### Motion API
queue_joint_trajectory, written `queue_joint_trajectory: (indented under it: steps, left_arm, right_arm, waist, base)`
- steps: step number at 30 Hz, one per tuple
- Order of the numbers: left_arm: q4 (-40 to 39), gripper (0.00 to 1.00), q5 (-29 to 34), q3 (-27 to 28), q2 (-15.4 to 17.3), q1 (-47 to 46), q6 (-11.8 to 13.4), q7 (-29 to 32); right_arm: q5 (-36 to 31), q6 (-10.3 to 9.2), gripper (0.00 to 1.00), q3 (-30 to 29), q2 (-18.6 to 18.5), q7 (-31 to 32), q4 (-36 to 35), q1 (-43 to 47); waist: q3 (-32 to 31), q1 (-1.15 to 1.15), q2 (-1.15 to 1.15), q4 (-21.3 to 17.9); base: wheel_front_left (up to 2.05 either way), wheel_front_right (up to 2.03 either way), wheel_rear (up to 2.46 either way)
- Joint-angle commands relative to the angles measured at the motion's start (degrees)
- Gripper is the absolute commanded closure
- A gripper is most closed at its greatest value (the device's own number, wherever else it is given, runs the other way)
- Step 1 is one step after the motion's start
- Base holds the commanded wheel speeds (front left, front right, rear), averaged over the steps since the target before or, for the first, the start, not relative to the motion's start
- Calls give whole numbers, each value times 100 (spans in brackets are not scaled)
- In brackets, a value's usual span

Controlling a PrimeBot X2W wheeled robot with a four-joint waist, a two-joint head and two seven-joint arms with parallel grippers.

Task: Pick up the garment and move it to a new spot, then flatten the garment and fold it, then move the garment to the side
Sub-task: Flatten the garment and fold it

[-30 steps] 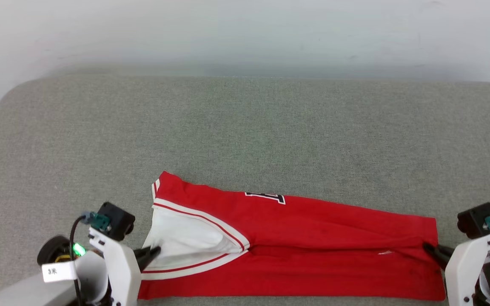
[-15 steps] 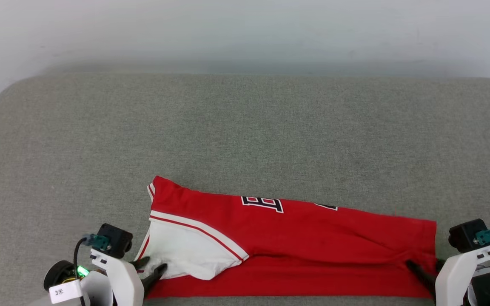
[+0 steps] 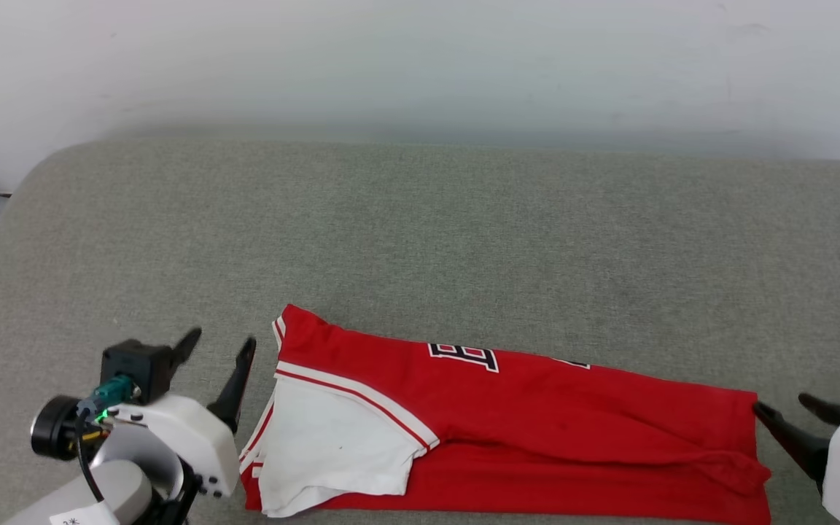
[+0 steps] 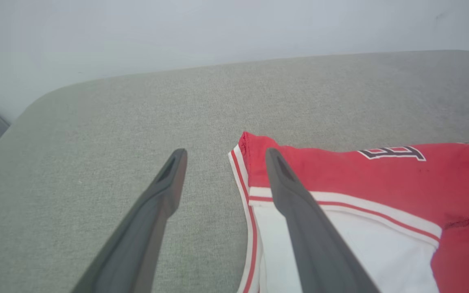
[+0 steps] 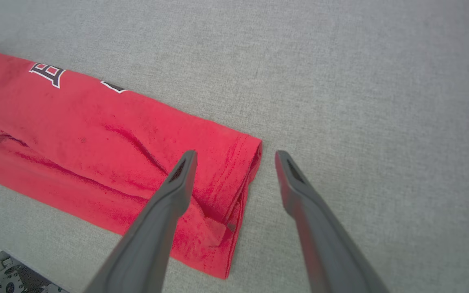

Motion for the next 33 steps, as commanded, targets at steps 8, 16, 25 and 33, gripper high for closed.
queue_joint_trajectory:
  steps: [8,16,25,33]
  left_arm:
    - [-670,0,1588,1733,-512,988,578,-34]
    - [-906,0,2896,3121,-1263,1818,484,-29]
    - [-855,0,3980,4024,-2040,2403,85,-30]
    - [-825,0,4745,4663,-2706,2696,-406,-30]
  right_arm:
    - [505,-5,0,-402,-106,1118,277,228]
    - [670,-5,0,-522,166,1526,676,64]
    - [725,-4,0,-172,467,1452,985,-74]
    - [807,4,67,386,565,1269,1243,-4]
  waist:
    - [130,0,0,216]
    - [318,0,0,433]
    - [507,0,0,589]
    - [537,0,0,664]
  base:
    - [0,0,0]
    - [0,0,0]
    - [0,0,0]
    - [0,0,0]
